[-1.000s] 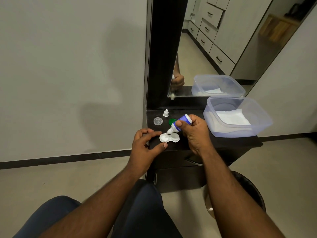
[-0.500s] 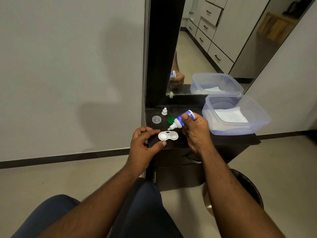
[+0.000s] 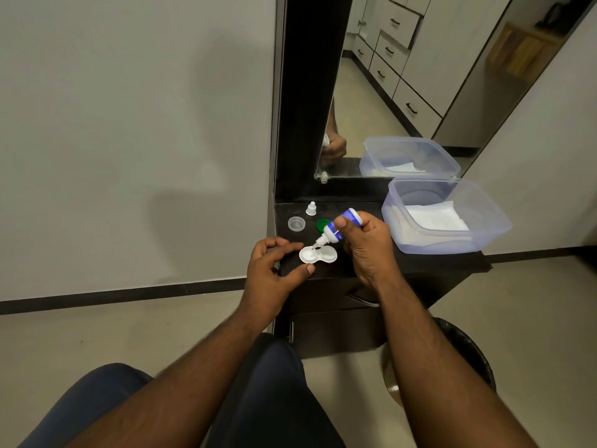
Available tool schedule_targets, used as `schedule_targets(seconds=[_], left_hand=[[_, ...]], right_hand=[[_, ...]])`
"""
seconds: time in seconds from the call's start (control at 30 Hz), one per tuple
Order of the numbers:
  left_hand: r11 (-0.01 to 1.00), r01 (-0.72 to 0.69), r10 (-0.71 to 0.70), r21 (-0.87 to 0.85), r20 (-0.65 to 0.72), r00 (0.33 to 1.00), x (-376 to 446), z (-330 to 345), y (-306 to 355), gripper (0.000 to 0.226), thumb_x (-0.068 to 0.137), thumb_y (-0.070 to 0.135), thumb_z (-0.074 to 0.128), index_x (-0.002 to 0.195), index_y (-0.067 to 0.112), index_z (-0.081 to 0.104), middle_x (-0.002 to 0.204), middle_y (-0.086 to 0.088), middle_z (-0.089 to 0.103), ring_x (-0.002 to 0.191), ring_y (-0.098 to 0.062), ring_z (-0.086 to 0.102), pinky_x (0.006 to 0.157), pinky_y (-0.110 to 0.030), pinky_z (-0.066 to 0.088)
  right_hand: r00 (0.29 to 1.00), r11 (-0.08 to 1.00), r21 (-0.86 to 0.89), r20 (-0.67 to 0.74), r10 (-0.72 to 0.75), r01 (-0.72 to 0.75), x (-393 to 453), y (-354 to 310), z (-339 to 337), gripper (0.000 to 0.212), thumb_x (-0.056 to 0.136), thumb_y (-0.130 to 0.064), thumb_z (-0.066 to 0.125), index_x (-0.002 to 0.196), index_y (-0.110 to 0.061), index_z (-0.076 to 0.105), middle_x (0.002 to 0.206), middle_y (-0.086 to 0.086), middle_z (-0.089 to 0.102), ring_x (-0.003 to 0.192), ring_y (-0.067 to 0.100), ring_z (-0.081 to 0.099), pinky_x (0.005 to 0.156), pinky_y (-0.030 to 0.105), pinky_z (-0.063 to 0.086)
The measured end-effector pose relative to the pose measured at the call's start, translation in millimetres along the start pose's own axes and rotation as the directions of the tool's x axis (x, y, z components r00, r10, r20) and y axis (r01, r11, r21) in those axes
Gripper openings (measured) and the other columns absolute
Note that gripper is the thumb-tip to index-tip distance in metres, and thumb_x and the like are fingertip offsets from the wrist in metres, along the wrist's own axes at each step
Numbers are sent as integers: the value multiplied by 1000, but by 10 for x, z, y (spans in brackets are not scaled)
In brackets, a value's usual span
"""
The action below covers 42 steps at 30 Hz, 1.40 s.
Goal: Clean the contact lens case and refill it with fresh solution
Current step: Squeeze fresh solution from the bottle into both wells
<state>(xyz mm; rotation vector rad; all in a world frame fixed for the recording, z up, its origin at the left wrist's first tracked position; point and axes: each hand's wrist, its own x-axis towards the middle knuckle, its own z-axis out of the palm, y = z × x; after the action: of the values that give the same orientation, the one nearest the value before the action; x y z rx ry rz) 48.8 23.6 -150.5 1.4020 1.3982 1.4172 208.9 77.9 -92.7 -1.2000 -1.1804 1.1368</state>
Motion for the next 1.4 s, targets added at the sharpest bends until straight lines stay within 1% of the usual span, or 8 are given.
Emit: schedule_targets(seconds=[0.3, 0.43, 0.57, 0.67, 0.77, 0.93, 1.17, 1.4], left_hand=[[1000, 10, -10, 14, 4, 1000, 3, -4, 2, 37, 72, 21, 81, 106, 30, 69, 115, 6, 47, 110, -2, 49, 78, -9, 45], [1000, 5, -5, 9, 1, 1000, -2, -11, 9, 38, 71, 19, 82, 107, 26, 71, 115, 5, 48, 109, -1, 49, 81, -16, 46], [1000, 4, -4, 9, -3, 1000, 1, -12, 58, 38, 70, 18, 83, 105, 27, 72, 113, 5, 49, 105, 5, 50, 81, -17, 45], [1000, 6, -6, 17, 1, 1000, -4, -20, 66, 38, 70, 18, 83, 106, 27, 72, 114, 5, 49, 106, 6, 49, 83, -19, 47], [1000, 12, -12, 25, 8, 1000, -15, -22, 73, 37, 72, 20, 82, 104, 33, 70, 115, 8, 47, 106, 10, 46, 80, -9, 45], [999, 26, -27, 44, 23, 999, -18, -21, 57, 37, 73, 22, 80, 106, 35, 69, 116, 11, 46, 108, 10, 44, 77, -4, 43], [999, 3, -3, 44, -2, 1000, -20, -7, 55, 37, 72, 17, 81, 105, 32, 70, 116, 6, 48, 104, 13, 46, 76, -3, 43], [999, 2, -2, 52, 2, 1000, -15, -3, 62, 37, 73, 18, 81, 105, 31, 69, 116, 5, 48, 103, 14, 45, 76, -8, 44]], right_hand=[[1000, 1000, -12, -9, -15, 15, -29, -57, 15, 8, 79, -16, 72, 78, -14, 63, 70, -1, 65, 59, 2, 60, 56, 16, 48], [994, 965, 260, -88, 63, -38, -8, -87, -24, 29, 70, -41, 68, 77, -14, 61, 50, -8, 54, 42, 5, 42, 42, 18, 36], [977, 870, 485, -127, 171, -89, 72, -151, -104, 34, 70, -46, 64, 75, -14, 54, 45, -6, 42, 35, 4, 32, 34, 16, 27], [981, 910, 400, -109, 160, -104, 88, -169, -159, 35, 69, -48, 65, 74, -14, 55, 45, -5, 43, 37, 4, 33, 35, 16, 29], [990, 954, 284, -74, 124, -98, 65, -159, -166, 29, 73, -41, 66, 73, -12, 58, 46, -3, 47, 38, 5, 36, 38, 17, 31], [994, 990, 110, -52, 92, -86, 56, -110, -132, 25, 80, -38, 67, 80, -13, 64, 62, 5, 55, 51, 9, 45, 49, 22, 40], [992, 992, 85, -81, 101, -94, 110, -72, -126, 18, 81, -36, 68, 85, -19, 65, 81, 8, 66, 82, 23, 60, 81, 43, 53], [994, 990, 111, -57, 88, -82, 113, -60, -145, 17, 79, -30, 70, 83, -15, 65, 78, 9, 63, 77, 20, 59, 75, 36, 52]])
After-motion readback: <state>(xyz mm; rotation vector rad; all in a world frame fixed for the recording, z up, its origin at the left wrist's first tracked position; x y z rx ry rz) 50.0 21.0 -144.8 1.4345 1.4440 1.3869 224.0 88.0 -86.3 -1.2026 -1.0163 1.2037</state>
